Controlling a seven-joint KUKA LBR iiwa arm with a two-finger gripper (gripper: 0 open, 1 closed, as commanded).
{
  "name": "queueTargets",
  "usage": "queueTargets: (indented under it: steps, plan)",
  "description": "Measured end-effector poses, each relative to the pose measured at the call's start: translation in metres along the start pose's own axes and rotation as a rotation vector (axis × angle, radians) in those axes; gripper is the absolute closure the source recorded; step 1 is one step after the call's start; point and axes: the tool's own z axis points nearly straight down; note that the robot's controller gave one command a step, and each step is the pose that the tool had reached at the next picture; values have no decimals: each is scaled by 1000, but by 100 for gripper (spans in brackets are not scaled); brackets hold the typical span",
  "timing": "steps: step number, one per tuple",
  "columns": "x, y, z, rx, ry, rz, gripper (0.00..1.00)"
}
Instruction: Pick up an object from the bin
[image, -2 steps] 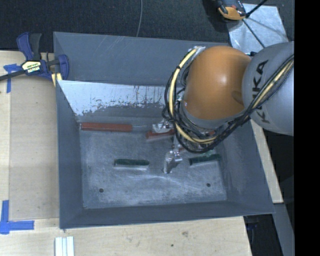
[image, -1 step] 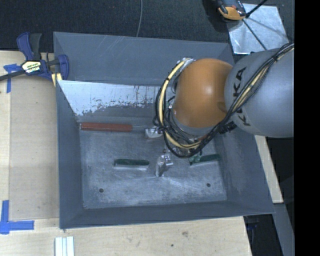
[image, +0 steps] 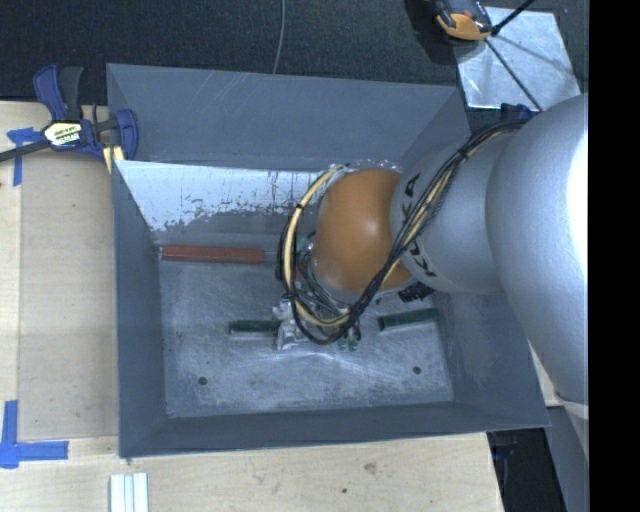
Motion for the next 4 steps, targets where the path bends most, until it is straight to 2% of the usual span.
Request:
queueTargets:
  steps: [1,2,4]
  plan:
    - [0,0,0,0,0,0,100]
    - [-26,1,-100,2,21,-46,100]
    - [-30,1,-107,1,21,-44,100]
